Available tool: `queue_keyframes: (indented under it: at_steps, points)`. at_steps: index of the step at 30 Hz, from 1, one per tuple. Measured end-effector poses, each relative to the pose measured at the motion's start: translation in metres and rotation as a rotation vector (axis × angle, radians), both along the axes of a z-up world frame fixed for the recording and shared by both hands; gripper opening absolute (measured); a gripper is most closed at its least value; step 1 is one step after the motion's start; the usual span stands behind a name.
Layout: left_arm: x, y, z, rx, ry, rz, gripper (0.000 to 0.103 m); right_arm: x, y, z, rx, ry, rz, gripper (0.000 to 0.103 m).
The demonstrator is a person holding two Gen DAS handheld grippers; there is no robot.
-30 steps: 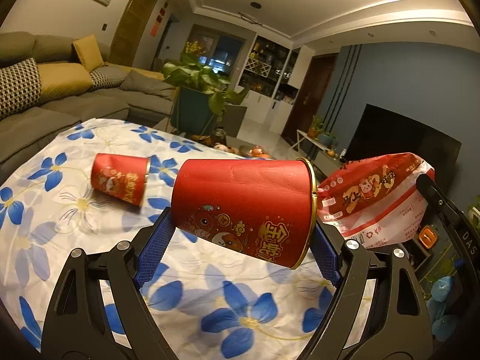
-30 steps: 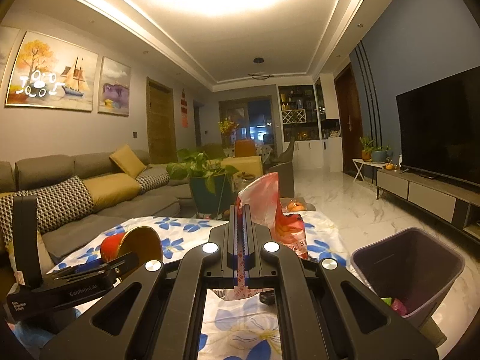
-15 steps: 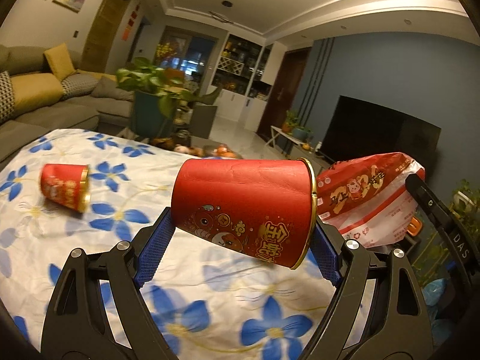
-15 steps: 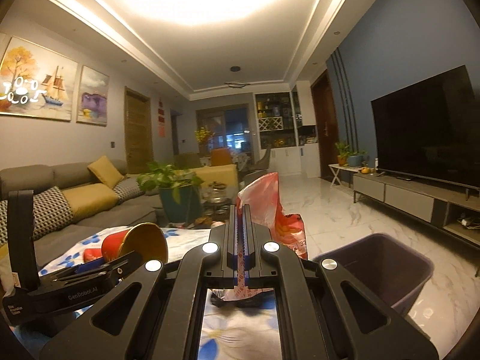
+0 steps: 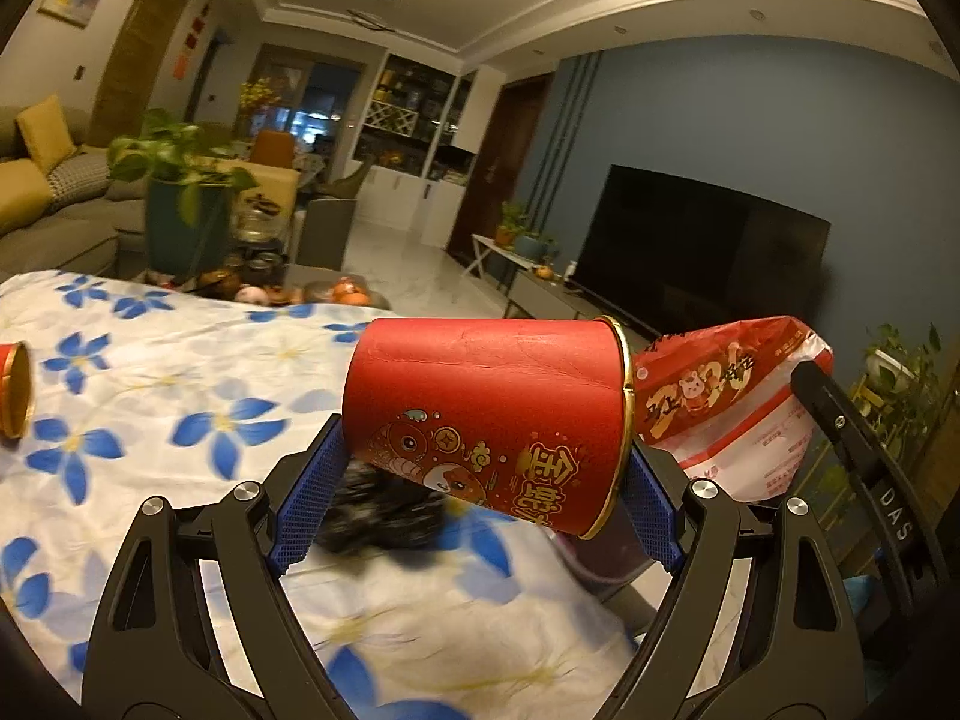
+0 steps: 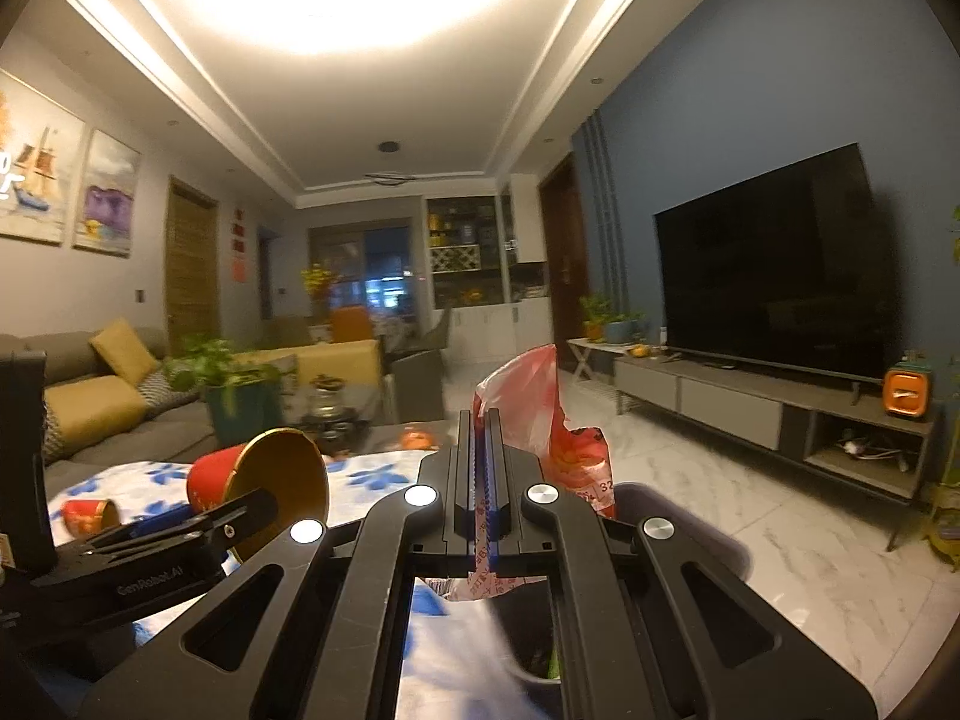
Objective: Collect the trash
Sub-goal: 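Lift the red cup and red bag and carry both over the grey bin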
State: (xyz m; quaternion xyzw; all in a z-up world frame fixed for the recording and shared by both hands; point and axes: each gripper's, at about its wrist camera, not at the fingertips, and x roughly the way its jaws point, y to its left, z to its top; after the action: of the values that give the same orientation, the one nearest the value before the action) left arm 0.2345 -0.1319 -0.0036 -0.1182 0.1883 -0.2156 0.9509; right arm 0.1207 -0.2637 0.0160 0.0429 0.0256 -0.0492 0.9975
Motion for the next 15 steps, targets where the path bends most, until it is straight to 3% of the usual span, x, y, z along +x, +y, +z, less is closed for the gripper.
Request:
queue_keyframes:
  at_steps: [15]
  points:
    - [0.041,-0.084,-0.012,0.042,-0.017,-0.084,0.083,0.034,-0.057,-0.027,0.015,0.057,-0.14,0.003]
